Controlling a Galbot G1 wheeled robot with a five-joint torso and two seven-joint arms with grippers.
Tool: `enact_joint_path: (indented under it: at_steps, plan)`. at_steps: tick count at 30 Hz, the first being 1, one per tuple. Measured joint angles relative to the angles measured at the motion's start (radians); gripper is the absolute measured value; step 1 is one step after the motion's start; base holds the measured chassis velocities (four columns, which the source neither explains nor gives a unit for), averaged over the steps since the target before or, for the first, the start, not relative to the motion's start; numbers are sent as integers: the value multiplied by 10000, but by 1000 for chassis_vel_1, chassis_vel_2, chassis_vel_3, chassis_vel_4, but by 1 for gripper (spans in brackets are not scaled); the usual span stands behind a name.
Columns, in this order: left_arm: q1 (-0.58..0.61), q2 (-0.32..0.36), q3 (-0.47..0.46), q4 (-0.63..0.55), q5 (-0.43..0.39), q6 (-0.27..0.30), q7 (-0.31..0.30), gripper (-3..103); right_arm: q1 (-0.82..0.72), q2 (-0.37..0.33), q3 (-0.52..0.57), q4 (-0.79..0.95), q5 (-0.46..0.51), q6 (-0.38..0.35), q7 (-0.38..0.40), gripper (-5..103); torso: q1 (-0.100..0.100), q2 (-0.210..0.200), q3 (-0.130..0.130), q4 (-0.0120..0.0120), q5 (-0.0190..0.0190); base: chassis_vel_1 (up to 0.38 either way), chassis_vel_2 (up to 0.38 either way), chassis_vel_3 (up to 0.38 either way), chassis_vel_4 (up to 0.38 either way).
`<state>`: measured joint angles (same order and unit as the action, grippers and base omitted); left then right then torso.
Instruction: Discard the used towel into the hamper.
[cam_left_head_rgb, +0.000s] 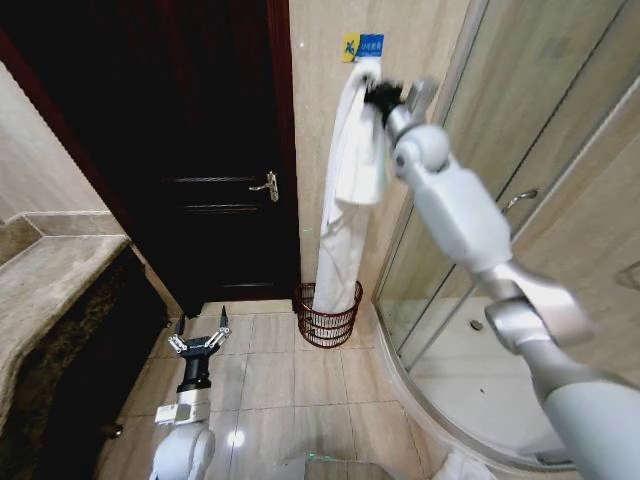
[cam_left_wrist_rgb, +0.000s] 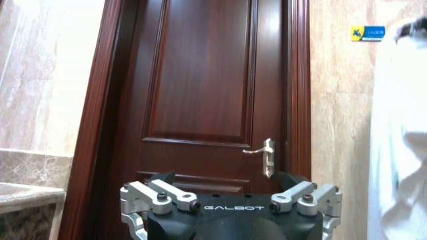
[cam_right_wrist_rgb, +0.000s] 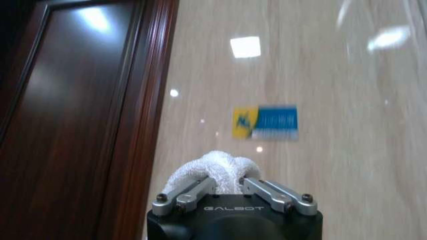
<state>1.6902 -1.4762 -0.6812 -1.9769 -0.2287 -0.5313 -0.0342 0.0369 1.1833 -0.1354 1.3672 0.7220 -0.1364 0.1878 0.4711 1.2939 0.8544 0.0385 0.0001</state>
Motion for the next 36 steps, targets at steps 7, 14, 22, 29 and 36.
enact_joint_path:
  at_steps: [7, 14, 22, 29, 36]
  plan:
    - [96, -208, 3, 10, 135, -50, -14, 100, -1619, -225, 381, 674, -258, 86, 166, 4, 0, 0, 0, -2, 2, 0, 0, 0, 0]
    - [200, -334, 109, 90, 399, -164, -2, 100, -2984, -232, 892, 1028, -453, 269, 378, 4, -18, -34, -22, -3, 2, 0, 0, 0, 0]
    - [265, -319, 124, 123, 511, -294, 75, 100, -3390, 68, 1029, 969, -753, 346, 349, 4, -177, -384, -209, -3, 0, 0, 0, 0, 0]
    - [338, -325, 137, 261, 540, -472, 81, 100, -3350, 312, 817, 862, -795, 233, 570, 4, -387, -846, -458, -2, -2, 0, 0, 0, 0]
    - [295, -306, 129, 277, 576, -477, 92, 100, -3135, 562, 672, 336, -499, -171, 624, 4, -574, -1256, -682, -6, -1, 0, 0, 0, 0]
